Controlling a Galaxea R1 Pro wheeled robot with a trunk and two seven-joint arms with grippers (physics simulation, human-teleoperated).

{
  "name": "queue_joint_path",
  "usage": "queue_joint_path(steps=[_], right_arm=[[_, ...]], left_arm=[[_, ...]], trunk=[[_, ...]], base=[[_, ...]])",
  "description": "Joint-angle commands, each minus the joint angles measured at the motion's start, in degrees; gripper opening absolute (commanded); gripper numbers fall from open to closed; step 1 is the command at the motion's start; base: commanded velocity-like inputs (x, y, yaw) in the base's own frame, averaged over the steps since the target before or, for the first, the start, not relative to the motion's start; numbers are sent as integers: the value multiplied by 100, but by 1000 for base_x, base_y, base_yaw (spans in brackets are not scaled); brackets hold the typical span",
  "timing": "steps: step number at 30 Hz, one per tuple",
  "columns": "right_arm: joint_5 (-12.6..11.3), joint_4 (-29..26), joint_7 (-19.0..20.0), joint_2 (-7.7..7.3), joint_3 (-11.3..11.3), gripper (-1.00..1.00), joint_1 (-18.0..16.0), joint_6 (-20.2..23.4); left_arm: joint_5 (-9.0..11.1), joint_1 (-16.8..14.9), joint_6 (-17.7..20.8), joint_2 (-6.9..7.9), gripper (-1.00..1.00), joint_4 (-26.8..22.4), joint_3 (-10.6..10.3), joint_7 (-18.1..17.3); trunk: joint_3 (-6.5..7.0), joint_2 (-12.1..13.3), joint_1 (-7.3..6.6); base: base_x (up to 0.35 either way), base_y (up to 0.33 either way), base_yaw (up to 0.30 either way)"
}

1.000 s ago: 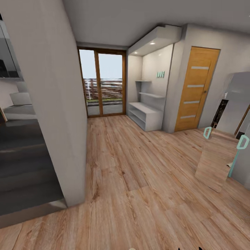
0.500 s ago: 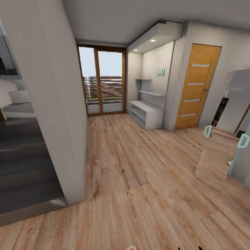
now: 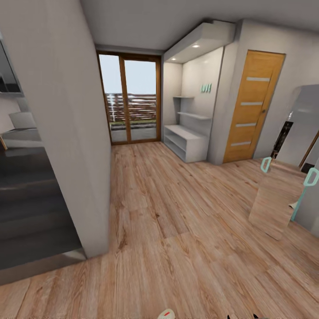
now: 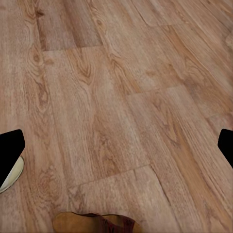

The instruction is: Pick up the two gym shoes and the two sandals from the corridor floor and place them onto the hallstand (shoe rack) in the corridor, making sure they are on the rack and not on the floor. Arrange them so the two gym shoes are next to each other and the two sandals are next to each other.

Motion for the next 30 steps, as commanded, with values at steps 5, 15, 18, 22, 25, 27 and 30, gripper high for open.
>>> queue_joint_path(steps=[5,15,18,22,25,27,30], right_arm=[[-1,0,-2,-1,-1,100,-3,-17],[-1,0,-2,-2,-1,100,-3,-17],[-1,0,-2,-3,-1,100,-3,-17],[-1,1,-2,-5,-1,100,-3,-17],[-1,2,-2,-4,-1,100,-3,-17],[-1,1,-2,-3,-3,100,-3,-17],[-1,1,-2,-5,-2,100,-3,-17]], left_arm=[[10,-3,-18,0,100,4,4,-3],[10,-3,-18,0,100,5,4,-3],[11,-3,-18,0,100,5,4,-3],[11,-3,-18,0,100,5,4,-3],[11,-3,-18,0,100,5,4,-3],[11,-3,-18,0,100,5,4,-3],[11,-3,-18,0,100,5,4,-4]], trunk=[[-28,-3,0],[-77,-3,0],[-95,-3,0],[-127,-3,0],[-153,-3,0],[-170,-3,0],[-196,-3,0]], base=[[0,0,-11],[0,0,-96],[0,0,-128],[0,0,-129],[0,0,-125],[0,0,-124],[0,0,-123]])
